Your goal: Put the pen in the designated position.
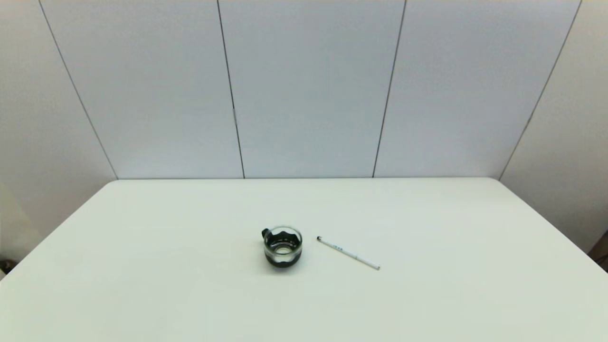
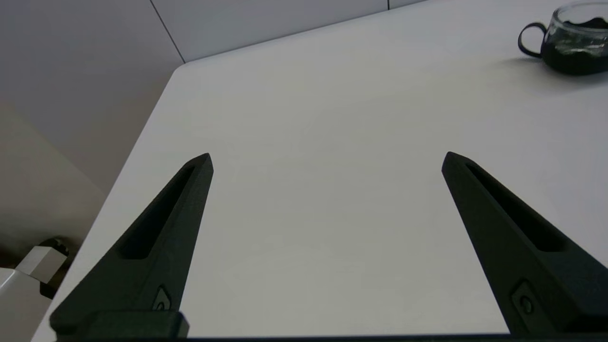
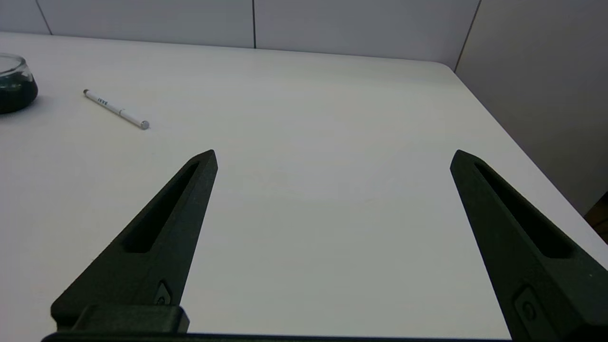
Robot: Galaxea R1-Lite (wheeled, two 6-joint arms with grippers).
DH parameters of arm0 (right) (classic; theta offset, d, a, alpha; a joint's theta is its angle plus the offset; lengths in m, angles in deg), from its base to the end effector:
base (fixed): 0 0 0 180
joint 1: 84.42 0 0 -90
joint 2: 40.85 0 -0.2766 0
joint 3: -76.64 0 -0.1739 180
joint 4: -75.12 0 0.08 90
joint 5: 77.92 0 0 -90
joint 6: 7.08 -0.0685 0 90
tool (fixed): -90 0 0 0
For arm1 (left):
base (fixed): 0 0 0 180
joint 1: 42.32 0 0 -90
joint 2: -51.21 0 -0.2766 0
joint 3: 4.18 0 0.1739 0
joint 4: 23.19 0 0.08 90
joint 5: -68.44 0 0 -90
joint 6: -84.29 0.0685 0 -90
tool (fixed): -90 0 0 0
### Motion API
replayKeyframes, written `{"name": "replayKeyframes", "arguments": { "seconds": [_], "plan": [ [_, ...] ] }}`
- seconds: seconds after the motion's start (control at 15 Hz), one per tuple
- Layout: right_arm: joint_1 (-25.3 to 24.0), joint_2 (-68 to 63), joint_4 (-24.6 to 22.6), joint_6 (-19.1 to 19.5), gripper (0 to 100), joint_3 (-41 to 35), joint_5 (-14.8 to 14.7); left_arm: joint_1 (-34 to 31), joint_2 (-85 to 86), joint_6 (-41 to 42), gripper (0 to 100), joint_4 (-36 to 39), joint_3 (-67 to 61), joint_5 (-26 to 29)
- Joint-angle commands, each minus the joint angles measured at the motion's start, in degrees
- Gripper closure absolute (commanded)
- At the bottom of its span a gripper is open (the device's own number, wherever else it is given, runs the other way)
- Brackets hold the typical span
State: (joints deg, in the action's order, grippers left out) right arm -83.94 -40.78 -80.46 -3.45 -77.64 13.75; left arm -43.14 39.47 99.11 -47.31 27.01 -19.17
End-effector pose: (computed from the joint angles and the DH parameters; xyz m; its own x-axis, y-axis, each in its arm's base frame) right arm 0.0284 0.0018 0.0789 0.9995 0.0208 0.0239 -0.0192 0.9978 -0.0640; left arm 0.0411 -0.0023 0.1021 0.9963 -0.0274 -0.0813 0.0472 0.9667 0.2517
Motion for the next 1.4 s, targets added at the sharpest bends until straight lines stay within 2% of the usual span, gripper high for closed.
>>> {"name": "replayKeyframes", "arguments": {
  "seconds": [0.07,0.67,1.4],
  "plan": [
    [0.04,-0.07,-0.03,0.06,0,-0.79,0.00,0.03,4.01,0.03,0,0.69,-3.54,-0.10],
    [-0.05,-0.07,-0.03,0.06,0,-0.79,0.00,0.82,11.74,0.12,0,1.48,-6.00,0.34],
    [-0.05,-0.07,-0.03,0.06,0,-0.70,0.00,0.82,11.74,0.12,0,1.48,-6.00,0.51]
  ]
}}
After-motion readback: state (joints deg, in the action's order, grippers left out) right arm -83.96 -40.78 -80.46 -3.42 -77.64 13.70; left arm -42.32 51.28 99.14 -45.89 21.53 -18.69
